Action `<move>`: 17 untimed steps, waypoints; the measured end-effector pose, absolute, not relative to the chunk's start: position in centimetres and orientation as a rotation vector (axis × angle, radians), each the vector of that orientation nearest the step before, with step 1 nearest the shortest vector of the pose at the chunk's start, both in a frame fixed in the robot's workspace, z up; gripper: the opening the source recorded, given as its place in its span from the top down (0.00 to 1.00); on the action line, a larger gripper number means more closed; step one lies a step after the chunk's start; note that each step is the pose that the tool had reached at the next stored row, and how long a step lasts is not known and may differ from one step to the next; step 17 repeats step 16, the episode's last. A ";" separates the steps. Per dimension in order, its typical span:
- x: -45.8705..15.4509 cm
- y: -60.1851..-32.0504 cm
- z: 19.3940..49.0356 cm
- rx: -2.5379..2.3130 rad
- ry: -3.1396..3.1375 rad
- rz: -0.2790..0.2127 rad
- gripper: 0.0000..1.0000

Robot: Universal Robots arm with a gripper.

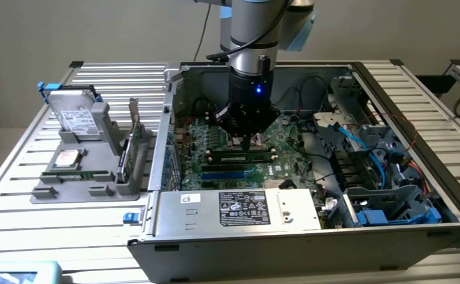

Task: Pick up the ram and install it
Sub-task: 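Press down the ram until it locks into place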

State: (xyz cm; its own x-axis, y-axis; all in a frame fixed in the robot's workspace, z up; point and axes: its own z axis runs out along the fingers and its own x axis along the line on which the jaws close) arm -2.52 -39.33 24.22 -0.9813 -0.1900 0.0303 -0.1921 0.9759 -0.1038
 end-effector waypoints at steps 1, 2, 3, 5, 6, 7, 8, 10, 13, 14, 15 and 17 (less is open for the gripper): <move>-2.5 -39.3 24.2 0.285 -3.104 0.168 0.89; -2.5 -39.3 24.2 0.269 -3.106 0.169 0.89; -2.5 -39.3 24.2 0.254 -3.107 0.171 0.89; -2.5 -39.3 24.2 0.223 -3.110 0.175 0.89; -2.5 -39.3 24.2 0.210 -3.112 0.179 0.89; -2.5 -39.3 24.2 0.197 -3.113 0.184 0.89; -2.5 -39.3 24.2 0.189 -3.114 0.190 0.89; -2.5 -39.3 24.2 0.189 -3.114 0.192 0.89; -2.5 -39.3 24.2 0.189 -3.114 0.192 0.89; -2.5 -39.3 24.2 0.189 -3.114 0.192 0.89; -2.5 -39.3 24.2 0.189 -3.114 0.192 0.89; -2.5 -39.3 24.2 0.189 -3.114 0.192 0.89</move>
